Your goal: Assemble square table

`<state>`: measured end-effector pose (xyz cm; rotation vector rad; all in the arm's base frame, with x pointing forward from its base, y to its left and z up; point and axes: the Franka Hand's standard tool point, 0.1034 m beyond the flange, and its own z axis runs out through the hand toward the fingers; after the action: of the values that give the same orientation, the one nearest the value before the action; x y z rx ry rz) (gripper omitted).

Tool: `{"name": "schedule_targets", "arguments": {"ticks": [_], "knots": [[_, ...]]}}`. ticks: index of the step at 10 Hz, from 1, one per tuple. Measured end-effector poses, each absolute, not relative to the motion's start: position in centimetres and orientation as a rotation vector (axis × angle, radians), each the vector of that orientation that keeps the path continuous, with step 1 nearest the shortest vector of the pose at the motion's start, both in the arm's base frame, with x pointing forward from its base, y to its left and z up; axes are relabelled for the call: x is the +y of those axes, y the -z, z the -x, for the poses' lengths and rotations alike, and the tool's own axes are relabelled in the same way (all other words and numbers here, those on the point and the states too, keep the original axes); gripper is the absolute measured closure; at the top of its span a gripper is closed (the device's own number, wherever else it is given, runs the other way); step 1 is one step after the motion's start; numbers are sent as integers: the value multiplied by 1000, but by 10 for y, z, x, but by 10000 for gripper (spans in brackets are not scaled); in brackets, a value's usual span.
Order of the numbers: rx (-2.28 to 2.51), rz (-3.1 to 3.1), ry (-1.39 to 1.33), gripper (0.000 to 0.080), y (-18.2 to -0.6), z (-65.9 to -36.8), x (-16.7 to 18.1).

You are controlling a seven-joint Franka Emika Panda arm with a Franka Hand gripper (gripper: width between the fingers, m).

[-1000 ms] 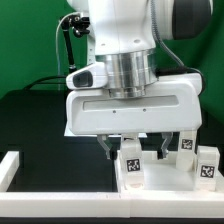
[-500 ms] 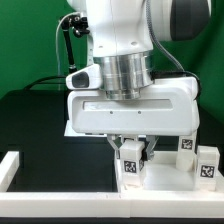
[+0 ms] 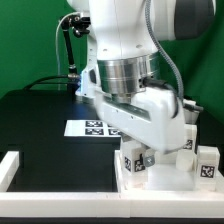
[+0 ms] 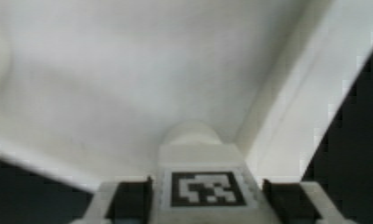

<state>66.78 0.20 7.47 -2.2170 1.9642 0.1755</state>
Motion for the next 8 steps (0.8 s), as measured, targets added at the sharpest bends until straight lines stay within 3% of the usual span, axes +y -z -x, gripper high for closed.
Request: {"name": "schedule_targets", "arguments": {"ticks": [4, 5, 6, 7, 8], "knots": [[2033, 2090, -188, 506, -72, -669, -2], [1880, 2244, -110, 335, -68, -667, -3], [1651, 2429, -73, 335, -64, -664, -2], [1424, 2586, -43, 190, -65, -664, 1], [1267, 2667, -29, 162, -64, -663, 2]]}}
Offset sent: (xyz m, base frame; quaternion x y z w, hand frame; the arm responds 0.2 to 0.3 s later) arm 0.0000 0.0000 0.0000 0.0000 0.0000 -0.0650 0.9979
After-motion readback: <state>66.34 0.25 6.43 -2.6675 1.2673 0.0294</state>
